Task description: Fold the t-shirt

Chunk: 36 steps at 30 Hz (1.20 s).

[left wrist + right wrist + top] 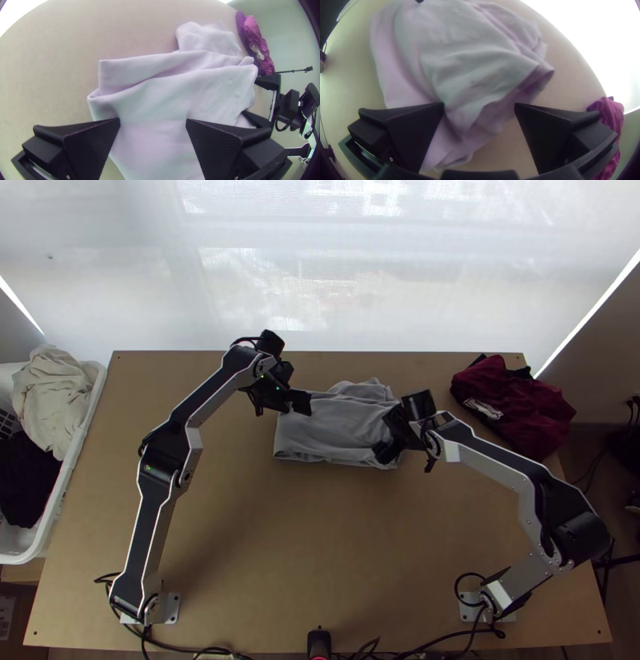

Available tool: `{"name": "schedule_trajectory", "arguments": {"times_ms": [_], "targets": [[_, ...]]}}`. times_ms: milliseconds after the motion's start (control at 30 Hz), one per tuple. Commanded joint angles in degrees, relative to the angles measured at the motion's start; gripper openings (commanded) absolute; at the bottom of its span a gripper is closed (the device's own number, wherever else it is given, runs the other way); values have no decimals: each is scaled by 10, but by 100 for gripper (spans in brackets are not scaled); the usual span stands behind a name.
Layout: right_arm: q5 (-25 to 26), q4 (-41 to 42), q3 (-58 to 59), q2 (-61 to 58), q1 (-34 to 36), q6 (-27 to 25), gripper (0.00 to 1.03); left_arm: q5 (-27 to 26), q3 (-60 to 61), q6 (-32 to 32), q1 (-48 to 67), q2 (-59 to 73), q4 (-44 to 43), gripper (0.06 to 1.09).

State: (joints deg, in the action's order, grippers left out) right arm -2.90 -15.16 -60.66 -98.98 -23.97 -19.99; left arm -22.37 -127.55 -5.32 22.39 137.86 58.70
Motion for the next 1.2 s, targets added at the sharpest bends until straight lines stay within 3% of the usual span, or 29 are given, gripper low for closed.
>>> {"name": "schedule_trajectory", "arguments": {"times_ms": [0,233,600,900,1167], "targets": [[-3,-25,-35,85,1,-34,98,1,-1,-3,0,-33,5,103],[1,-29,-10,124,-62,-97,98,1,-3,-2,13,-52,5,103],[73,130,75,77,-217,-198,98,1,-3,-4,32,-46,4,103],[97,227,73,-7,-245,-226,98,1,-3,0,32,-34,0,103],[127,285,49,-75,-227,-255,98,1,-3,0,31,-23,-2,103]]}}
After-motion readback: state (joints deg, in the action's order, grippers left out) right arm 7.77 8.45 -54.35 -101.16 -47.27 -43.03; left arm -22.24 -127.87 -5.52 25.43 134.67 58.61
